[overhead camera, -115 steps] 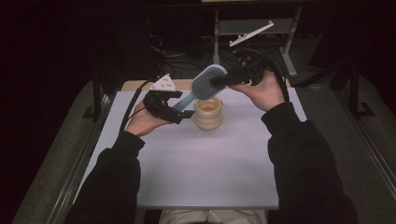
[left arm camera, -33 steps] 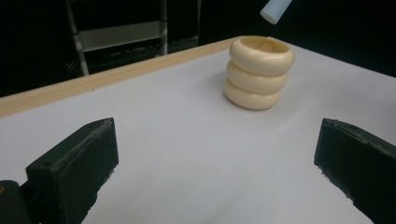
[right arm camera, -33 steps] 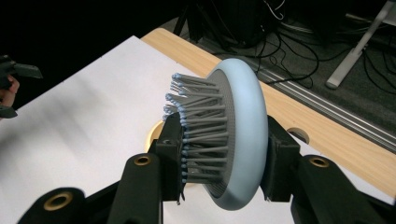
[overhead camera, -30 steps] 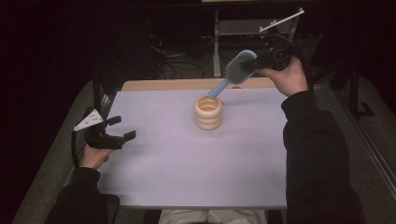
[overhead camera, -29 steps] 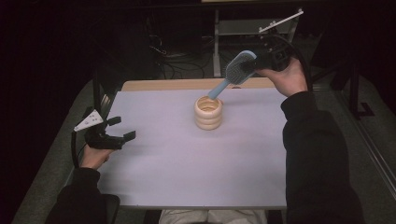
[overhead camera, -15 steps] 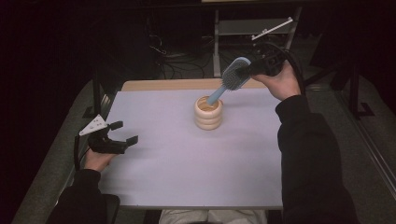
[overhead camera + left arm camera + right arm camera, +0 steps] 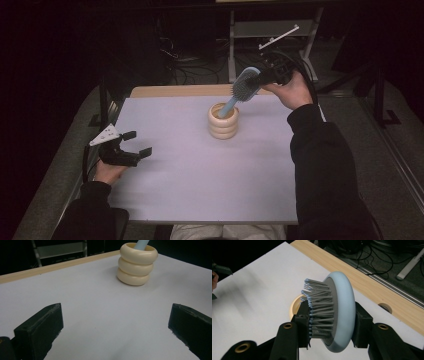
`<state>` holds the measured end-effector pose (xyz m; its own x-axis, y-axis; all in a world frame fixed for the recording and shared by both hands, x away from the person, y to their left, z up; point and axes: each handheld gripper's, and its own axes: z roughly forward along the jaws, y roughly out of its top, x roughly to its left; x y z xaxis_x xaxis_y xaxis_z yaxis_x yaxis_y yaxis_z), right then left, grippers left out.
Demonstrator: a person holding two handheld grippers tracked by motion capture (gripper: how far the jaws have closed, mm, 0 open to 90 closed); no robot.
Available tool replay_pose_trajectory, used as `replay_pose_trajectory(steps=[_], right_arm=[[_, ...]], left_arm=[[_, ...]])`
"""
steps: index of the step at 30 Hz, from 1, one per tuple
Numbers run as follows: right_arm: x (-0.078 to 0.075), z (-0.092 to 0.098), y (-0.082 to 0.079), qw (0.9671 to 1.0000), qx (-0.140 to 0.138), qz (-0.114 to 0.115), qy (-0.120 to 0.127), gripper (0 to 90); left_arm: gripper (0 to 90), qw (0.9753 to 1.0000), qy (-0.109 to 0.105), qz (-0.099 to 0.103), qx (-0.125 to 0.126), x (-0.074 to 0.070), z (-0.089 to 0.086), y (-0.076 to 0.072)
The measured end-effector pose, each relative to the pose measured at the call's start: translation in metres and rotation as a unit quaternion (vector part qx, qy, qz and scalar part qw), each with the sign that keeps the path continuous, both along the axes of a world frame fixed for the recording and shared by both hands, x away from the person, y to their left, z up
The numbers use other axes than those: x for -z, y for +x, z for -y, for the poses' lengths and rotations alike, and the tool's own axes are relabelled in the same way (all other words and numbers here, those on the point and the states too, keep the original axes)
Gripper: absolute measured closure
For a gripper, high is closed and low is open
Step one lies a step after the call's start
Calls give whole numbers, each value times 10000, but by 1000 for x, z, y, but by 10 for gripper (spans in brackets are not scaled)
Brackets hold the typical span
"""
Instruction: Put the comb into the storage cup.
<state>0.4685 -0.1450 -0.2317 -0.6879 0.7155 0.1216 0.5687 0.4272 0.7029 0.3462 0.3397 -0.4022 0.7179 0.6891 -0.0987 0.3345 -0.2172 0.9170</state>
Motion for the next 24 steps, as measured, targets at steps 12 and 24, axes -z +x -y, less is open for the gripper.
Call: replay_pose_trajectory(steps=[12,24], right_arm=[[18,-15,10,9998,-104,-146,-7,567],[34,-19,19,9994,-140,-292,104,566]], left_arm=[[0,9999,-144,22,-93,1,-6,-1],[0,9998,-158,8,-139,3,-7,-1]])
